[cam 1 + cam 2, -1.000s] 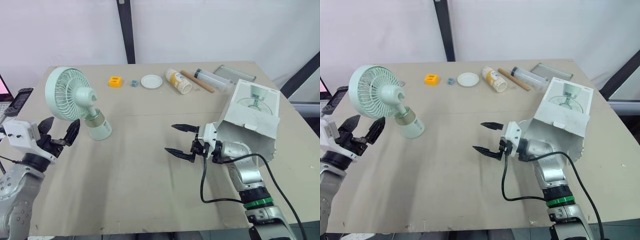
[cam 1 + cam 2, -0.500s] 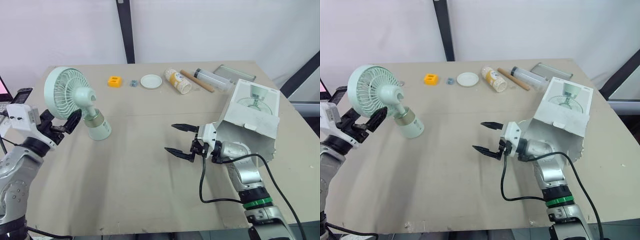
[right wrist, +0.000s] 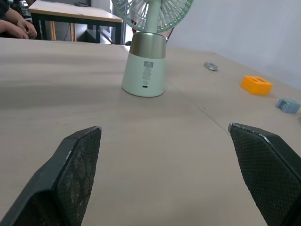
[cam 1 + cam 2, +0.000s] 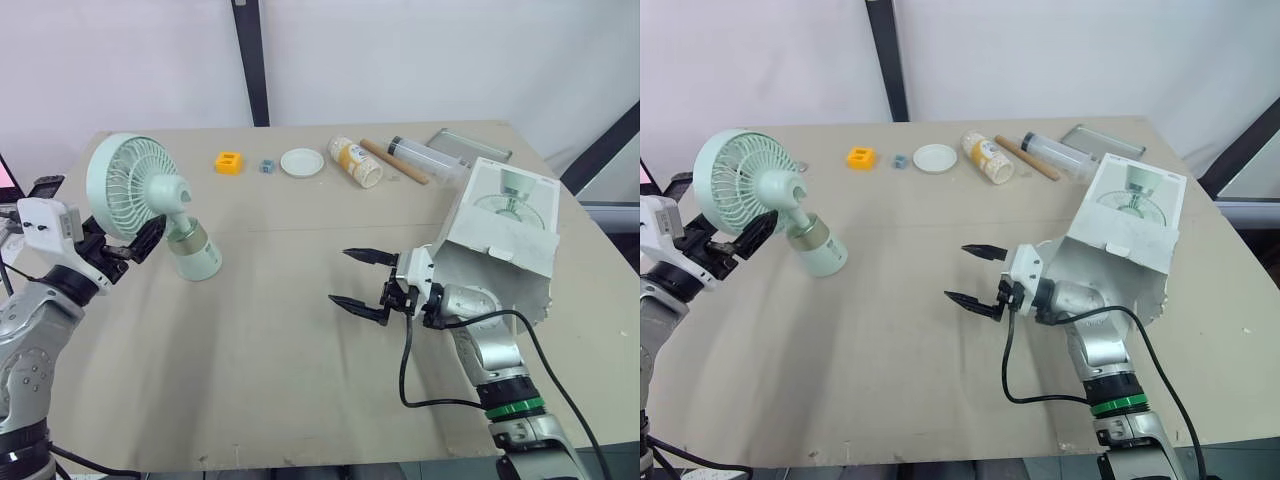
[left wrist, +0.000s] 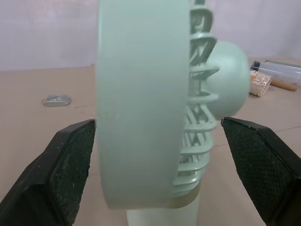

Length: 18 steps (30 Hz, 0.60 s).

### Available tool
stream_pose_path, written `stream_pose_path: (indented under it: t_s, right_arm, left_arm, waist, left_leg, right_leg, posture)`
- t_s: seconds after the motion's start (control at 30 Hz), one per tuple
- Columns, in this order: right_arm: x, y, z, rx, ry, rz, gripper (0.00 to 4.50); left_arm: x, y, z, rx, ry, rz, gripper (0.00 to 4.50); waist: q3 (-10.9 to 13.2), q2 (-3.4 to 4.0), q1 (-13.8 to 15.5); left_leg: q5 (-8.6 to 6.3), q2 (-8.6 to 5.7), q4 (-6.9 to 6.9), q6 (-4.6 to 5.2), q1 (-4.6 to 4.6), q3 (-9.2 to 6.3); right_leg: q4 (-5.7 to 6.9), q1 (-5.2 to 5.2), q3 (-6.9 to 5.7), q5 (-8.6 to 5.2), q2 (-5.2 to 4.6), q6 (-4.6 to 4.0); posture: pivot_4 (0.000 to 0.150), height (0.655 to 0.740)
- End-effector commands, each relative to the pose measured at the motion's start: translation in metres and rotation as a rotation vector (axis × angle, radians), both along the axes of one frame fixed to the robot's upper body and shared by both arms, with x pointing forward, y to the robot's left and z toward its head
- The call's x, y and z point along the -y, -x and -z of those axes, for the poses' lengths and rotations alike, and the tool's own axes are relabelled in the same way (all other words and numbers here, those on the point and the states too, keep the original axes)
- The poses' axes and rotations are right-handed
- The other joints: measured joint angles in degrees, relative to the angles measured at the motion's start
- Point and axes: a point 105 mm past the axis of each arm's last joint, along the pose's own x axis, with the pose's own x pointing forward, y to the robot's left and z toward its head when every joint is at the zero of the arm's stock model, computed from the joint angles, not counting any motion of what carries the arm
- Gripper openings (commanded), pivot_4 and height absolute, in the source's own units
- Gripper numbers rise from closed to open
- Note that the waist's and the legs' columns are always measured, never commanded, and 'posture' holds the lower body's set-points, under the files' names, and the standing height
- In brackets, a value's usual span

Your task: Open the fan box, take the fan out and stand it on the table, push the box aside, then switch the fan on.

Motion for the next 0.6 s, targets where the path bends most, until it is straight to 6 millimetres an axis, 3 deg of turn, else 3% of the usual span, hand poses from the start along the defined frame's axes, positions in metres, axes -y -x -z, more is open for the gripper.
stream_pose_path:
  t_s: [0.03, 0.17, 0.37, 0.57, 0.6]
  right_arm:
    - [-0.001, 0.004, -0.010, 0.045, -0.016, -0.010, 4.43]
    - [-0.001, 0.004, -0.011, 0.039, -0.033, -0.007, 4.43]
    - [0.000, 0.004, -0.031, -0.003, -0.169, -0.009, 4.43]
    - [-0.002, 0.011, -0.031, -0.045, -0.173, -0.060, 4.43]
    - [-0.003, 0.012, -0.032, -0.044, -0.174, -0.064, 4.50]
  left_arm:
    - [-0.001, 0.001, -0.012, 0.047, -0.047, 0.004, 4.50]
    - [0.000, 0.001, -0.011, 0.040, -0.048, 0.014, 4.50]
    - [0.000, -0.001, -0.009, 0.031, -0.067, 0.022, 4.50]
    - [0.001, -0.002, -0.009, 0.031, -0.063, 0.030, 4.50]
    - [0.001, -0.003, -0.009, 0.033, -0.060, 0.034, 4.01]
  waist:
    - [0.00, 0.00, 0.00]
    - [0.00, 0.00, -0.01]
    - [0.00, 0.00, -0.01]
    - [0.00, 0.00, -0.01]
    - [0.00, 0.00, -0.01]
  left_leg:
    - [0.00, 0.00, 0.00, -0.01, -0.05, 0.00]
    - [0.01, 0.00, 0.00, -0.02, -0.15, 0.00]
    - [0.02, 0.01, 0.00, -0.03, -0.15, 0.00]
    - [0.02, 0.01, -0.01, -0.03, -0.17, 0.00]
    - [0.02, 0.01, -0.01, -0.03, -0.17, 0.00]
  right_leg:
    - [0.01, -0.05, 0.00, 0.00, 0.00, -0.01]
    - [0.03, -0.18, 0.00, 0.01, -0.01, -0.01]
    - [0.05, -0.19, 0.00, 0.02, 0.00, -0.03]
    - [0.05, -0.22, -0.01, 0.02, -0.01, -0.03]
    - [0.07, -0.22, -0.01, 0.02, -0.01, -0.03]
  posture:
    - [0.150, 0.7400]
    - [0.150, 0.7400]
    - [0.150, 0.7400]
    - [0.150, 0.7400]
    - [0.150, 0.7400]
